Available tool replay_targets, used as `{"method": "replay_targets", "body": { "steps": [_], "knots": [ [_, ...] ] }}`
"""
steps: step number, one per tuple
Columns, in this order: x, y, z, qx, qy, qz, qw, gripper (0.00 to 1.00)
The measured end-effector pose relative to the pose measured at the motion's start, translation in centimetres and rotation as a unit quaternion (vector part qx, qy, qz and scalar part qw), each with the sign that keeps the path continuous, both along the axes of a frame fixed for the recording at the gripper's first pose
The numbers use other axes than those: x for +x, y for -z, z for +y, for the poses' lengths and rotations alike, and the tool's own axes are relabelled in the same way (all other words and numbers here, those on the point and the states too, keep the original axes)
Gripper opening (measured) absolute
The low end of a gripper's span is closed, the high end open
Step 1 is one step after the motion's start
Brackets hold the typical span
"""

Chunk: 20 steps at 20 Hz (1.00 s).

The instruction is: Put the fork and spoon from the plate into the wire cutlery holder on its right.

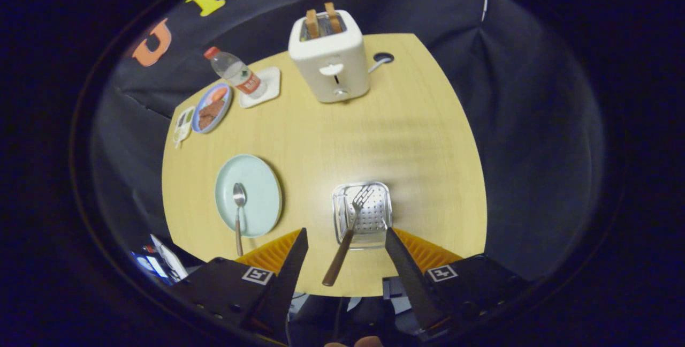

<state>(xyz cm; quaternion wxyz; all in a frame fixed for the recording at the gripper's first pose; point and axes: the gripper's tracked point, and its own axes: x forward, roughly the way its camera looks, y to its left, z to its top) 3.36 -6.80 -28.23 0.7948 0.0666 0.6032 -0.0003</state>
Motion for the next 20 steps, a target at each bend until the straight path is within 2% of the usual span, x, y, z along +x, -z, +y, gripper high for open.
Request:
{"method": "replay_targets", "body": {
  "steps": [4, 10, 16, 20],
  "knots": [
    [0.2, -3.6, 4.2, 0.007, -0.051, -0.097, 0.994, 0.95],
    [-0.9, -5.3, 11.8, -0.005, -0.11, -0.181, 0.977, 0.96],
    [-2.1, -0.4, 20.8, 0.019, -0.102, -0.178, 0.979, 0.97],
    [-2.4, 3.8, 24.1, 0.017, -0.092, -0.166, 0.982, 0.97]
  ]
}}
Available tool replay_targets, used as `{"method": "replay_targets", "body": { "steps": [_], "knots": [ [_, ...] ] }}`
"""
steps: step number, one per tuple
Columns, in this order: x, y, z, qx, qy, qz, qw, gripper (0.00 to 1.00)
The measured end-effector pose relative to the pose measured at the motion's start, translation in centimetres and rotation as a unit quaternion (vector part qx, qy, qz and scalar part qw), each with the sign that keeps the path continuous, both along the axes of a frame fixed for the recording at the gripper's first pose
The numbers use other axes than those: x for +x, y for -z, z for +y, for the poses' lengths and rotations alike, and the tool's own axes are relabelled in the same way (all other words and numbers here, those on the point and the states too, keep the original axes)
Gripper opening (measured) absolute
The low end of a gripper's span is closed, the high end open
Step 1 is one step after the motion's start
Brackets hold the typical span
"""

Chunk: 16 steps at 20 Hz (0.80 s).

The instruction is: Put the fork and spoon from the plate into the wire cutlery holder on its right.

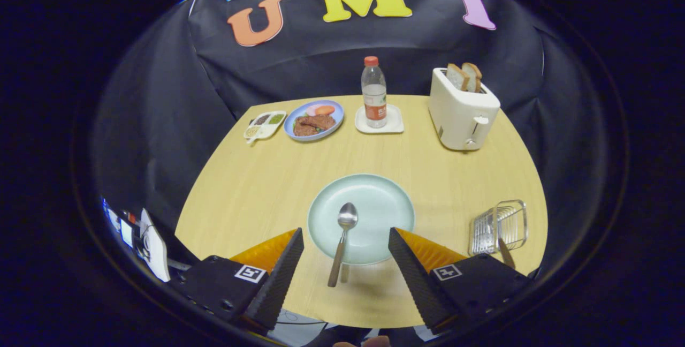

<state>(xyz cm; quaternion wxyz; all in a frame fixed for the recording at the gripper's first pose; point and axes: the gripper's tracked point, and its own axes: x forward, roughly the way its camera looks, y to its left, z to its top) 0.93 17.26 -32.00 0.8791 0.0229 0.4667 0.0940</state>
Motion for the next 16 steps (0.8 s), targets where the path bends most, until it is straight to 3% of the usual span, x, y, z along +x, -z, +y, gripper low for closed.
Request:
{"method": "replay_targets", "body": {
  "steps": [8, 12, 16],
  "knots": [
    [0.2, 8.6, 1.7, -0.025, 0.031, 0.048, 0.998, 0.97],
    [0.7, 11.1, 1.4, -0.029, 0.047, 0.069, 0.996, 0.85],
    [1.2, 12.6, 1.4, -0.036, 0.047, 0.083, 0.995, 0.63]
  ]
}}
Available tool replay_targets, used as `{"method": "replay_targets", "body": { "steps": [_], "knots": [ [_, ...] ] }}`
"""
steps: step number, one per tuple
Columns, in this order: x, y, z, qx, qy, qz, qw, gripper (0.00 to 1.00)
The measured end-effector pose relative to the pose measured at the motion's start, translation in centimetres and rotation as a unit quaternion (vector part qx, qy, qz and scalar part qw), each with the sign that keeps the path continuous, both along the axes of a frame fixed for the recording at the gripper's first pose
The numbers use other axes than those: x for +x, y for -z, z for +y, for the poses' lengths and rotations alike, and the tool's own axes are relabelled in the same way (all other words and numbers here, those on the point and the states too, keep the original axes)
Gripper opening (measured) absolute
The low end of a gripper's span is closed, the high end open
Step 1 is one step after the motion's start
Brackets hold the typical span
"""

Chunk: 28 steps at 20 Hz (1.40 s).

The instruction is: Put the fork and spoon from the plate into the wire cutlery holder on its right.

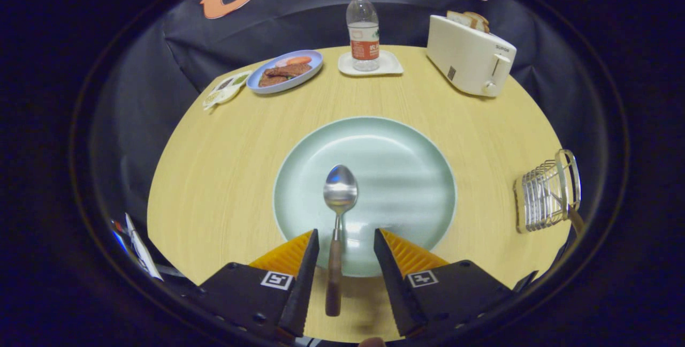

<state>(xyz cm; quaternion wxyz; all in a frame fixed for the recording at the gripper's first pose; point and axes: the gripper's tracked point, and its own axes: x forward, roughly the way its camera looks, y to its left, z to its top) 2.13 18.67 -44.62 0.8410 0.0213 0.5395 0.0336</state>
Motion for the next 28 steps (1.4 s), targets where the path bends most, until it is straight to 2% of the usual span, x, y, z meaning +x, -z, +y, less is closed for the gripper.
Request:
{"method": "replay_targets", "body": {
  "steps": [3, 5, 6, 8, 9, 14, 20, 24, 28],
  "knots": [
    [0.2, 1.0, -0.5, -0.001, 0.004, 0.016, 1.0, 0.41],
    [0.2, 1.3, -0.6, -0.001, 0.009, 0.025, 1.0, 0.2],
    [0.1, 1.5, 0.1, 0.004, 0.011, 0.026, 1.0, 0.13],
    [0.1, 1.2, 0.2, 0.009, 0.012, 0.034, 0.999, 0.1],
    [0.1, 1.0, -0.1, 0.005, 0.011, 0.037, 0.999, 0.01],
    [0.6, -0.5, -1.2, 0.011, 0.008, 0.06, 0.998, 0.01],
    [0.1, -7.1, -2.0, 0.048, -0.005, 0.082, 0.995, 0.01],
    [0.1, -12.9, -5.3, 0.045, -0.027, 0.074, 0.996, 0.01],
    [-0.1, -17.7, -11.4, 0.052, -0.003, 0.083, 0.995, 0.01]
  ]
}}
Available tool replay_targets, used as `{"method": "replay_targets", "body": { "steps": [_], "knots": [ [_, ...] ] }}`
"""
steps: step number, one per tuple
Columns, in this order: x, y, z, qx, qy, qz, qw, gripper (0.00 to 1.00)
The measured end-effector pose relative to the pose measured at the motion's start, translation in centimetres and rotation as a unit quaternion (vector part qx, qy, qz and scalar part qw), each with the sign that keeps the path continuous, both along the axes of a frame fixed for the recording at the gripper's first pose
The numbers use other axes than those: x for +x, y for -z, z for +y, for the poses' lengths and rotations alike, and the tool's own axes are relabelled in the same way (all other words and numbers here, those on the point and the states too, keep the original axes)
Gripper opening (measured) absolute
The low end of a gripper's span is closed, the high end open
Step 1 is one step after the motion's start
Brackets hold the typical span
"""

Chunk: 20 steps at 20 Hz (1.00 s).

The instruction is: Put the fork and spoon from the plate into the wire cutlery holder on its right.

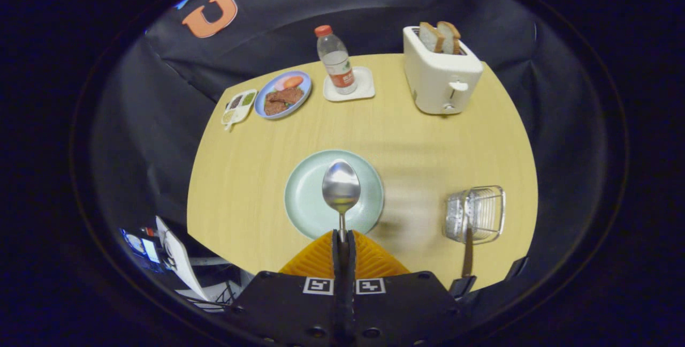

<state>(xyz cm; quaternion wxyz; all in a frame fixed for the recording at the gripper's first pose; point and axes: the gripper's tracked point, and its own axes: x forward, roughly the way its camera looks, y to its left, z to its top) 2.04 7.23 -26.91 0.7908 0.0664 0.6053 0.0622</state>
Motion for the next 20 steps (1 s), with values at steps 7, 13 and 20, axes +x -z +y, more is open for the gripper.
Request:
{"method": "replay_targets", "body": {
  "steps": [7, 13, 20],
  "knots": [
    [-1.7, -2.0, -11.2, -0.033, 0.031, 0.043, 0.998, 0.01],
    [-3.9, 1.7, -15.1, -0.02, 0.075, 0.139, 0.987, 0.01],
    [-3.0, 5.5, -16.9, -0.014, 0.108, 0.193, 0.975, 0.01]
  ]
}}
